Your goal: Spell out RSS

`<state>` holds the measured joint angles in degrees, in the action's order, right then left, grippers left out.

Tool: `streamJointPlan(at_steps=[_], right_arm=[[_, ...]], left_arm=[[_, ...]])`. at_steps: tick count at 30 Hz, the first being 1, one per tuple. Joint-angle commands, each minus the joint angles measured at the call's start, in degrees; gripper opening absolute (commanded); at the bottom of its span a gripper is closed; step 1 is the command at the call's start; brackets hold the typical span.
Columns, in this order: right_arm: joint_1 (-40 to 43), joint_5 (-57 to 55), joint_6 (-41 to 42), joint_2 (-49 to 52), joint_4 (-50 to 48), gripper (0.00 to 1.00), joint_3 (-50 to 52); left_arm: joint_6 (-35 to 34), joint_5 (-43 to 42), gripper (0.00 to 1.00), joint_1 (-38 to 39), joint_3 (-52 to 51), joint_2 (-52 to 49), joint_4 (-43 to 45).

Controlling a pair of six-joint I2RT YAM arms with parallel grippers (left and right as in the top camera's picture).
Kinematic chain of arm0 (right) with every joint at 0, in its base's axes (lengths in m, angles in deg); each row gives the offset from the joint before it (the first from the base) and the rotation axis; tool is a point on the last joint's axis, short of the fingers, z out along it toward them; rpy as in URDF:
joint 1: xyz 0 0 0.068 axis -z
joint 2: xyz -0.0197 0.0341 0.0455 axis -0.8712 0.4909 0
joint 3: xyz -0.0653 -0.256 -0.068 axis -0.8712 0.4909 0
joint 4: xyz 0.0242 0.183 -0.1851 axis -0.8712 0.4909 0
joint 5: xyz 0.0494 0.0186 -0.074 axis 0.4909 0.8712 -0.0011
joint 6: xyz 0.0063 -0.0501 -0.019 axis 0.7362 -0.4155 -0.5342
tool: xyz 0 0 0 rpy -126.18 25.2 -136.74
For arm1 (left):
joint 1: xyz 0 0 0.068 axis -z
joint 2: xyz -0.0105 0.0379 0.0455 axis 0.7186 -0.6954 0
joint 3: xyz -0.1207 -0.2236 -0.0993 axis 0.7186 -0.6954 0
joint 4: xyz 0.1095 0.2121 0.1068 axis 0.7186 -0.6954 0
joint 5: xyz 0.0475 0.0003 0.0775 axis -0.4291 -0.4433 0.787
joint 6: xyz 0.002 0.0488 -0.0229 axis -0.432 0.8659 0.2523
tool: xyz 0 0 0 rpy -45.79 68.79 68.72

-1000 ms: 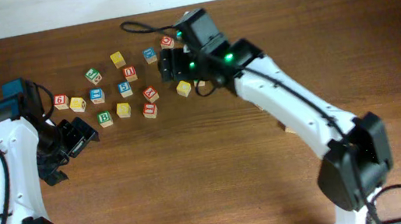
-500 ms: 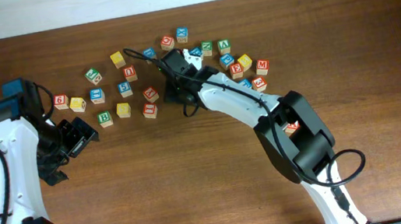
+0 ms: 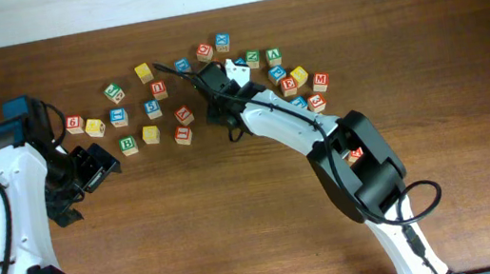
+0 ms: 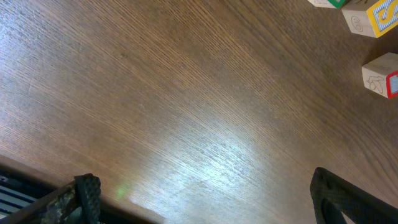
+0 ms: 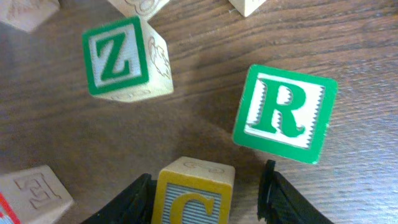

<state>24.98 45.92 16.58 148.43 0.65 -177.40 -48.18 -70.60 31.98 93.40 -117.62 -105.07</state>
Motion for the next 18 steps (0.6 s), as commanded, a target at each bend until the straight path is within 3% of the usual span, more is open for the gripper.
streamJointPlan(at_steps=[1, 5, 6, 8, 10, 11, 15, 18], right_arm=[[-0.2, 1.0, -5.1, -5.9, 1.6, 0.49, -0.5], [-0.2, 0.8, -6.5, -20.5, 10.1, 0.54, -0.5], [-0.2, 0.8, -10.1, -25.0, 11.8, 0.59, -0.5], [-0.2, 0.7, -13.2, -27.2, 17.5, 0.79, -0.3], [0.2, 0.3, -15.1, -25.8, 24.5, 0.88, -0.2], [0.9, 0.3, -15.0, -25.7, 26.9, 0.98, -0.2], [11.3, 0.6, -15.0, -27.0, 36.8, 0.98, -0.2], [25.6, 0.6, -15.2, -27.0, 49.2, 0.98, -0.2]], left_arm=[[-0.5, -0.4, 0.99, -0.2, 0.0, -0.1, 0.0], [-0.5, -0.4, 0.99, -0.2, 0.0, -0.1, 0.0], [-0.5, -0.4, 0.99, -0.2, 0.0, -0.1, 0.0], [-0.5, -0.4, 0.99, -0.2, 0.0, -0.1, 0.0], [-0.5, -0.4, 0.99, -0.2, 0.0, -0.1, 0.0], [-0.5, -0.4, 0.99, -0.2, 0.0, -0.1, 0.0], [-0.5, -0.4, 0.99, -0.2, 0.0, -0.1, 0.0], [-0.5, -0.4, 0.99, -0.2, 0.0, -0.1, 0.0]])
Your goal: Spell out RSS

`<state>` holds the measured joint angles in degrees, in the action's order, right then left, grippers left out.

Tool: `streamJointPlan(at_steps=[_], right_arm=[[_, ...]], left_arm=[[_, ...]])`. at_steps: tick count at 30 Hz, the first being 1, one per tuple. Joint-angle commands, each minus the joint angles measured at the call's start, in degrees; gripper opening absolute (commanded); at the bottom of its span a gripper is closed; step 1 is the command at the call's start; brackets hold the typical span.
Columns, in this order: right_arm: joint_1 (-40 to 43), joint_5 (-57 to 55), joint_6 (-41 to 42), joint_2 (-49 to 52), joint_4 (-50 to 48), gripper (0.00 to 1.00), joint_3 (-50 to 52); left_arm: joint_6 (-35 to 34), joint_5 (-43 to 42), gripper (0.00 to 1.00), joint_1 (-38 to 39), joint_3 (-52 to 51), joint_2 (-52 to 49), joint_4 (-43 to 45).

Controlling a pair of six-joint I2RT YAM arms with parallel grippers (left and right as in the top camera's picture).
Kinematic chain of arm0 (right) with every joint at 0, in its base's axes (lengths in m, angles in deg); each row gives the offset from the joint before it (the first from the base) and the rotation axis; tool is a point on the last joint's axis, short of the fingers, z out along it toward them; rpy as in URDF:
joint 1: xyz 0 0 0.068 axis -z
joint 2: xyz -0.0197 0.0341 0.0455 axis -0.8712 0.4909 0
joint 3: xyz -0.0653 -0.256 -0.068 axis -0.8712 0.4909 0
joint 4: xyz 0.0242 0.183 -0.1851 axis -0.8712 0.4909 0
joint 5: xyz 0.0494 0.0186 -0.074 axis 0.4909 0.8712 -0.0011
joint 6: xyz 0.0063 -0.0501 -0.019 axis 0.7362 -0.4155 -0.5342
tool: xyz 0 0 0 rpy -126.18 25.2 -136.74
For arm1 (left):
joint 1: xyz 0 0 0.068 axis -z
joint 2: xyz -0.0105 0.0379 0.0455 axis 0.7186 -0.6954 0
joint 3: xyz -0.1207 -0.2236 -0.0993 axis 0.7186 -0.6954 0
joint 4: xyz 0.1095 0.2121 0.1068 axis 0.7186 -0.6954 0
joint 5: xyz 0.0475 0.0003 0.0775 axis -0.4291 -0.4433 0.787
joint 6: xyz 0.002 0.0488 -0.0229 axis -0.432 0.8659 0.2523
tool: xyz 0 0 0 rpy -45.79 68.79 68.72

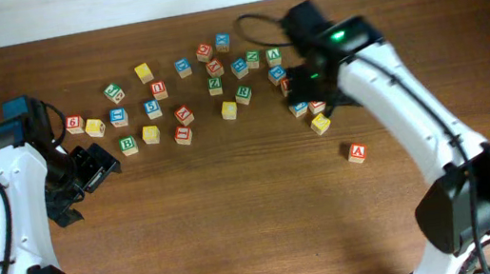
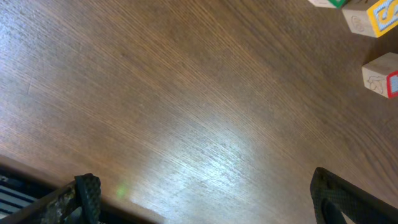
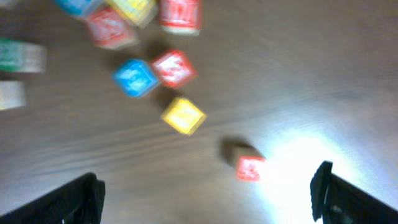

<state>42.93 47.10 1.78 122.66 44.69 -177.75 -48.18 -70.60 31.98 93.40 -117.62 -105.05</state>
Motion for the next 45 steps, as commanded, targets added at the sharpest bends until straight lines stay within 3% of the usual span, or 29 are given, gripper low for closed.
streamJointPlan(at_steps=[1, 6, 9, 14, 16, 17, 19, 22, 27, 29, 34, 39, 40, 42, 43, 45], right_arm=[[11.2, -0.5, -0.4, -1.2, 7.6, 0.98, 0.2], [20.9, -0.6, -0.4, -1.2, 9.3, 0.98, 0.2], [21.5, -0.5, -0.4, -1.2, 9.3, 0.98, 0.2], [21.5, -0.6, -0.4, -1.2, 9.3, 0.98, 0.2], [21.5, -0.6, -0.4, -1.2, 9.3, 0.98, 0.2], [21.5, -0.5, -0.3, -1.2, 9.3, 0.98, 0.2], [21.5, -0.6, -0.4, -1.2, 9.3, 0.98, 0.2], [21.5, -0.5, -0.3, -1.2, 9.3, 0.98, 0.2], [21.5, -0.5, -0.3, -1.2, 9.3, 0.98, 0.2], [21.5, -0.6, -0.4, -1.2, 9.3, 0.98, 0.2], [21.5, -0.6, -0.4, -1.2, 9.3, 0.99, 0.2], [21.5, -2.7, -0.3, -1.2, 3.8, 0.98, 0.2], [21.5, -0.8, -0.1, -1.2, 0.6, 0.98, 0.2], [21.3, 27.0, -0.2, -1.2, -3.9, 0.98, 0.2], [20.5, 35.5, -0.2, -1.0, -8.3, 0.98, 0.2], [14.1, 40.8, -0.1, -0.5, -20.1, 0.95, 0.2]], left_arm=[[-0.5, -0.4, 0.99, -0.2, 0.0, -0.1, 0.0], [-0.5, -0.6, 0.99, -0.2, 0.0, -0.1, 0.1], [-0.5, -11.9, 0.99, 0.0, 0.0, -0.1, 1.2], [4.5, -11.6, 0.97, 9.1, 0.0, -0.1, 3.8], [3.7, -4.0, 0.99, 14.8, 0.0, -0.1, 7.2], [-4.7, 5.7, 1.00, 17.6, -0.1, -0.1, 7.6], [-12.7, 12.7, 0.99, 18.8, 0.0, -0.1, 8.0], [-12.8, 19.3, 0.99, 18.8, -0.1, -0.1, 8.8], [-12.8, 20.7, 0.99, 18.8, -0.9, -0.1, 7.1], [-12.8, 20.9, 0.99, 16.6, -3.2, -0.1, 6.9], [-12.8, 15.9, 0.99, -0.2, -3.9, -0.1, 3.8], [-12.8, 9.5, 0.99, -3.1, -4.0, -0.1, 2.7], [-12.8, 9.5, 0.99, -3.1, -4.0, -0.1, 2.7], [-12.8, 9.5, 0.99, -3.1, -4.0, -0.1, 2.7], [-12.8, 9.5, 0.99, -3.1, -4.0, -0.1, 2.7], [-12.8, 9.5, 0.99, -3.1, -4.0, -0.1, 2.7]])
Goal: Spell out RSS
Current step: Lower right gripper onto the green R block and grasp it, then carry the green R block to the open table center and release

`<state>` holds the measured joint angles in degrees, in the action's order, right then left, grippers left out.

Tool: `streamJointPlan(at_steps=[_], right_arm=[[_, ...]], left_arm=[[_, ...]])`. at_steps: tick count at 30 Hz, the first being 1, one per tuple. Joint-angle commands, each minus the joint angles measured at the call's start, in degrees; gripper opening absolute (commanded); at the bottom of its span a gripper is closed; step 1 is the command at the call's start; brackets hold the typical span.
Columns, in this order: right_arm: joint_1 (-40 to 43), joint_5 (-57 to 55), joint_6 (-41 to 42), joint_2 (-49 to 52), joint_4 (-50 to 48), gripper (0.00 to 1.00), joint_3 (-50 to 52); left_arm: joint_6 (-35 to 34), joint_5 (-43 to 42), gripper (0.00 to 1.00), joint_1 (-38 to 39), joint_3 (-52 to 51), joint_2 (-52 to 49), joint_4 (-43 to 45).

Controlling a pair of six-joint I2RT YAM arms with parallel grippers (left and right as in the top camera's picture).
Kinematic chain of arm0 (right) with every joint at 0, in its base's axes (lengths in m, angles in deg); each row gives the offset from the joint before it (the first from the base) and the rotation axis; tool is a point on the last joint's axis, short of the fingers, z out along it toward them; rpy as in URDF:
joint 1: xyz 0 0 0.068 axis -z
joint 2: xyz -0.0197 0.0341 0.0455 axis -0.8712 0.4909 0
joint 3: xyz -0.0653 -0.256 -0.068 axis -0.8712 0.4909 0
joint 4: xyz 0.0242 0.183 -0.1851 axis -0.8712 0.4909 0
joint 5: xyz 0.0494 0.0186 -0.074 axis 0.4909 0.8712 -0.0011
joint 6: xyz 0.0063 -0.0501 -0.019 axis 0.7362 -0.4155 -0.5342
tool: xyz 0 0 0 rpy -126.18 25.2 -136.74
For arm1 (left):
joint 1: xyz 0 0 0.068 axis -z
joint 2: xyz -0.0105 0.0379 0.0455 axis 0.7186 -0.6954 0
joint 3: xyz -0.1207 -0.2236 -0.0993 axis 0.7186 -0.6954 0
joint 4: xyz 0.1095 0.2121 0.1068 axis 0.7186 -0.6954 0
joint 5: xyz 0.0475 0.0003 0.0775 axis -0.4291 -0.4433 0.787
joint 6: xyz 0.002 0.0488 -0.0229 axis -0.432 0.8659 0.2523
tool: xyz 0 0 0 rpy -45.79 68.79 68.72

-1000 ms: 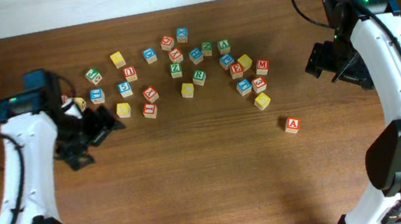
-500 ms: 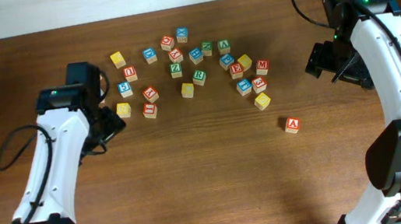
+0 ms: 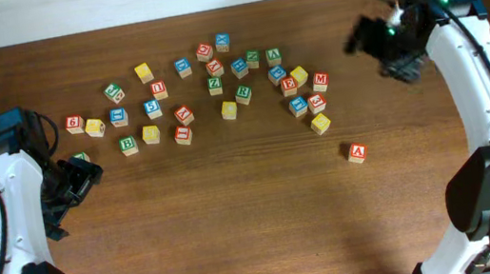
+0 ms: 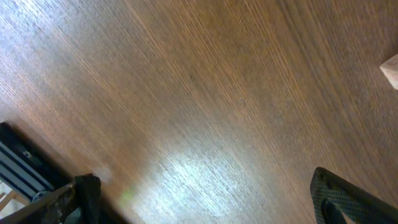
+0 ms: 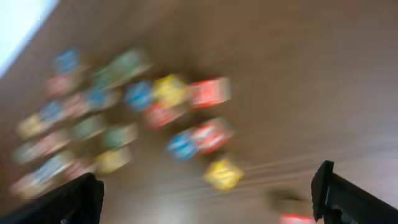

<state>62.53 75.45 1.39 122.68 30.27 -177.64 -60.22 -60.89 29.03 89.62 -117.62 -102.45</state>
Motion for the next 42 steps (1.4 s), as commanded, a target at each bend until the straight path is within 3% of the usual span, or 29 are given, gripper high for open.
streamJointPlan(at_steps=[1, 4, 6, 8, 9, 12, 18, 20, 22, 25, 27, 31, 35, 39, 42], right_arm=[[-10.2, 9.9, 0.3, 0.2, -9.6, 0.95, 0.0], [-23.7, -10.9, 7.8, 5.7, -14.9, 0.95, 0.0], [-27.1, -11.0, 8.7, 10.4, -20.8, 0.92, 0.0], [-27.8, -13.8, 16.9, 15.1, -23.1, 0.91, 0.0], [-27.8, -13.9, 17.2, 17.6, -25.7, 0.91, 0.0], [-28.3, -13.5, 17.2, 22.4, -30.8, 0.77, 0.0], [-28.3, -20.5, 16.7, 25.5, -30.7, 0.67, 0.0], [-28.3, -20.3, 16.6, 26.7, -30.6, 0.57, 0.0], [-28.6, -19.5, 16.6, 27.4, -30.2, 0.57, 0.0], [-28.7, -19.5, 16.6, 27.4, -29.1, 0.44, 0.0], [-28.5, -17.3, 12.7, 27.3, -29.2, 0.40, -0.6], [-28.5, -16.5, 10.2, 26.5, -26.5, 0.27, -3.5], [-28.5, -16.9, 3.4, 19.7, -23.1, 0.23, -3.5], [-29.4, -12.3, -1.5, 6.8, -2.1, 0.22, -3.5], [-33.1, -11.8, -3.0, 6.7, 6.5, 0.23, -2.5]], left_arm=[[-0.7, -0.2, 0.99, -0.2, -0.2, -0.1, 0.1], [-0.7, -0.2, 0.99, -0.2, -0.2, -0.1, 0.1], [-0.7, -0.2, 0.99, -0.2, -0.2, -0.1, 0.1], [-0.7, -0.2, 0.99, -0.2, -0.2, -0.1, 0.1], [-0.7, -0.2, 0.99, -0.2, -0.2, -0.1, 0.1], [-0.7, -0.2, 0.99, -0.2, -0.2, -0.1, 0.1], [-0.7, -0.2, 0.99, -0.2, -0.2, -0.1, 0.1], [-0.7, -0.2, 0.99, -0.2, -0.2, -0.1, 0.1], [-0.7, -0.2, 0.99, -0.2, -0.2, -0.1, 0.1], [-0.7, -0.2, 0.99, -0.2, -0.2, -0.1, 0.1], [-0.7, -0.2, 0.99, -0.2, -0.2, -0.1, 0.1], [-0.7, -0.2, 0.99, -0.2, -0.2, -0.1, 0.1], [-0.7, -0.2, 0.99, -0.2, -0.2, -0.1, 0.1], [-0.7, -0.2, 0.99, -0.2, -0.2, -0.1, 0.1], [-0.7, -0.2, 0.99, -0.2, -0.2, -0.1, 0.1]])
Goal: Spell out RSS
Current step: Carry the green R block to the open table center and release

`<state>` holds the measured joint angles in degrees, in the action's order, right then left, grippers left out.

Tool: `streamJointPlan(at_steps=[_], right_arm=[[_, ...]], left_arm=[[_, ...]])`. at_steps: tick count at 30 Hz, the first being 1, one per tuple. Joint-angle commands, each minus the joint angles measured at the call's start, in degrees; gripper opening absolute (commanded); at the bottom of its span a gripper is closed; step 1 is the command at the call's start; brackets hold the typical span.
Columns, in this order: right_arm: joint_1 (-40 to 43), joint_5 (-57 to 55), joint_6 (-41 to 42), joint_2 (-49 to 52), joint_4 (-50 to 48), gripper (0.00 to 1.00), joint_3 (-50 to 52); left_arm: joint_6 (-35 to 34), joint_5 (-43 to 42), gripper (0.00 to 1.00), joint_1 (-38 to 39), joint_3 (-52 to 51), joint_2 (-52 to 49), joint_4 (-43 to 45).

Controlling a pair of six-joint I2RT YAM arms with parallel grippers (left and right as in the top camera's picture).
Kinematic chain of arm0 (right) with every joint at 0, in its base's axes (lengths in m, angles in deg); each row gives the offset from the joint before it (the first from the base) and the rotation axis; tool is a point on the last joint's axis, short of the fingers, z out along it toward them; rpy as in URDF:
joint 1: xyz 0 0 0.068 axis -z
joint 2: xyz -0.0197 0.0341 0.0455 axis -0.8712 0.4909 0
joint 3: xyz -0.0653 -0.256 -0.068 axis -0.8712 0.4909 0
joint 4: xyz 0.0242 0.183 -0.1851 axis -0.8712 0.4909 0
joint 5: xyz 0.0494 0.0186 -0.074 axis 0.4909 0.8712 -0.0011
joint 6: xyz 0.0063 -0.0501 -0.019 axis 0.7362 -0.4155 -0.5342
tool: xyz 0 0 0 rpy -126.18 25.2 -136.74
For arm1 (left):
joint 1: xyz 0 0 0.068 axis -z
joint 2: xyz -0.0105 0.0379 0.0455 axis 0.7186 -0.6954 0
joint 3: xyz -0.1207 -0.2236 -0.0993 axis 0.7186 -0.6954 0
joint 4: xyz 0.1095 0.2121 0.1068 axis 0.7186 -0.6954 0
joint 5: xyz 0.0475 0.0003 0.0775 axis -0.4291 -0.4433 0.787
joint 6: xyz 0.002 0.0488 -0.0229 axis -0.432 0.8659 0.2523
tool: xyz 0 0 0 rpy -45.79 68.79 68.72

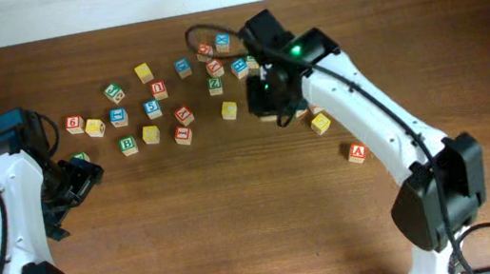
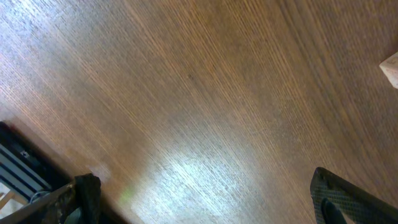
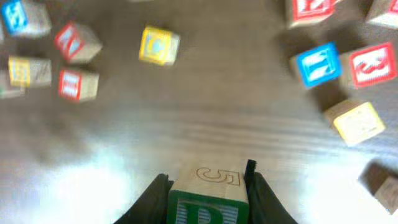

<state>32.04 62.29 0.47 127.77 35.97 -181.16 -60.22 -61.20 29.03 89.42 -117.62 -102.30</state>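
Note:
My right gripper (image 3: 206, 179) is shut on a wooden block (image 3: 208, 190) with a green face and an outlined 5 on its side. The green letter is cut off at the frame's edge and looks like an R. In the overhead view the right gripper (image 1: 271, 104) sits at the front edge of the scattered letter blocks (image 1: 154, 89), hiding the held block. My left gripper (image 2: 205, 194) is open over bare wood, and in the overhead view the left gripper (image 1: 83, 177) stands at the table's left, apart from the blocks.
Loose blocks lie beyond the held one: a yellow block (image 3: 159, 45), a blue block (image 3: 317, 64), a red block (image 3: 372, 64) and another yellow block (image 3: 356, 121). A red A block (image 1: 357, 152) lies alone at the front right. Brown table (image 1: 238, 224).
My right gripper was open and empty at the table's far right. Now it is at the middle of the block cluster, shut on a green block. The left arm has not moved.
My right gripper was first low among the blocks, its fingers either side of a yellow C block beside a green R. Then it was open above the cluster's right side, then at the far right. The left arm drew back leftward. The right gripper now holds a green block.

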Motion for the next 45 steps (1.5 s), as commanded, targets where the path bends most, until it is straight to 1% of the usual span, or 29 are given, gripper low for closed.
streamJointPlan(at_steps=[1, 3, 4, 6, 8, 11, 13, 14, 15, 17, 18, 19, 20, 21, 22, 25, 26, 28, 30, 31, 32, 33, 35, 37, 38, 39, 40, 43, 45], right_arm=[[-5.1, 1.4, -1.9, 2.4, -3.0, 0.23, 3.7], [-8.5, 1.2, 0.1, 4.0, -10.6, 0.23, 7.7], [-10.5, 1.2, 3.5, 5.7, -14.6, 0.23, 9.8], [-12.7, -0.6, 8.1, 8.0, -18.0, 0.23, 11.6], [-13.6, -3.8, 10.2, 9.7, -18.0, 0.23, 11.6], [-13.9, -5.3, 10.7, 12.2, -18.4, 0.23, 12.0], [-13.8, -5.3, 13.5, 12.7, -18.1, 0.23, 12.0], [-13.9, -5.3, 13.7, 13.2, -18.2, 0.24, 12.0], [-13.9, -5.3, 13.7, 13.6, -17.9, 0.27, 12.0], [-13.9, -5.2, 13.6, 13.7, -17.6, 0.40, 12.0], [-13.9, -5.1, 12.7, 13.7, -17.6, 0.41, 12.0], [-13.9, -5.0, 11.2, 13.7, -17.5, 0.41, 12.0], [-13.9, -4.8, 9.9, 13.7, -17.6, 0.39, 12.0], [-13.8, -4.8, 8.6, 13.7, -17.6, 0.29, 12.0], [-13.8, -4.9, 8.4, 13.7, -17.5, 0.28, 12.0], [-13.8, -4.9, 5.4, 13.7, -17.9, 0.27, 12.0], [-13.8, -4.8, 5.4, 13.7, -17.9, 0.28, 12.0], [-13.8, -3.6, 5.5, 13.7, -18.0, 0.42, 12.0], [-13.8, -3.5, 6.1, 13.7, -18.0, 0.43, 12.0], [-13.8, -3.3, 7.1, 13.7, -17.9, 0.34, 12.0], [-13.8, -3.1, 8.6, 13.7, -17.9, 0.29, 12.0], [-13.8, -2.6, 8.9, 13.7, -18.0, 0.29, 12.0], [-13.8, -1.6, 8.9, 13.7, -18.0, 0.31, 12.0], [-13.8, -1.6, 8.9, 13.7, -18.0, 0.37, 12.0], [-13.8, -1.6, 8.9, 13.7, -18.0, 0.44, 12.0], [-13.8, -1.6, 8.9, 13.7, -18.0, 0.45, 12.0], [-13.8, -1.7, 8.9, 13.6, -18.0, 0.48, 12.0], [-13.7, -2.3, 8.4, 13.3, -17.7, 0.52, 10.1], [-12.2, -2.4, 7.0, 10.9, -16.7, 0.53, 7.6]], left_arm=[[-0.7, 0.1, 0.99, -0.2, 0.0, -0.1, 0.0], [-0.7, 0.1, 0.99, -0.2, 0.0, -0.1, 0.0], [-0.7, 0.1, 0.99, -0.2, 0.0, -0.1, 0.0], [-0.7, 0.1, 0.99, -0.2, 0.0, -0.1, -0.1], [-0.7, 0.1, 0.99, -0.2, 0.0, -0.1, 0.0], [-0.7, 0.1, 0.99, -0.2, 0.0, -0.1, 0.0], [-0.7, 0.1, 0.99, -0.2, 0.0, -0.1, 0.0], [-0.7, 0.1, 0.99, -0.2, 0.0, -0.1, 0.0], [-0.7, 0.1, 0.99, -0.2, 0.0, -0.1, 0.0], [-0.7, 0.1, 0.99, -0.2, 0.0, -0.1, 0.0], [-0.7, 0.1, 0.99, -0.2, 0.0, -0.1, 0.0], [-0.7, 0.1, 0.99, -0.2, 0.0, -0.1, -0.1], [-0.7, 0.1, 0.99, -0.2, 0.0, -0.1, 0.0], [-0.7, 0.1, 0.99, -0.2, 0.0, -0.1, 0.0], [-0.7, 0.1, 0.99, -0.2, 0.0, -0.1, 0.0], [-0.7, 0.1, 0.99, -0.2, 0.0, -0.1, 0.0], [-0.7, 0.1, 0.99, -0.2, 0.0, -0.1, 0.0], [-0.7, 0.1, 0.99, -0.2, 0.0, -0.1, 0.0], [-0.7, 0.1, 0.99, -0.2, 0.0, -0.1, 0.0], [-0.7, 0.1, 0.99, -0.2, 0.0, -0.1, -0.1], [-0.7, 0.1, 0.99, -0.2, 0.0, -0.1, 0.0], [-0.7, 0.1, 0.99, -0.2, 0.0, -0.1, 0.0], [-0.7, 0.1, 0.99, -0.2, 0.0, -0.1, -0.1], [-0.7, 0.1, 0.99, -0.2, 0.0, -0.1, 0.0], [-0.7, 0.1, 0.99, -0.2, 0.0, -0.1, 0.0], [-0.7, 0.1, 0.99, -0.2, 0.0, -0.1, 0.0], [-0.7, 0.1, 0.99, -0.2, 0.0, -0.1, 0.0], [-0.7, 0.1, 0.99, -0.2, 0.0, -0.1, 0.0], [-0.7, 0.1, 0.99, -0.2, 0.0, -0.1, -0.1]])
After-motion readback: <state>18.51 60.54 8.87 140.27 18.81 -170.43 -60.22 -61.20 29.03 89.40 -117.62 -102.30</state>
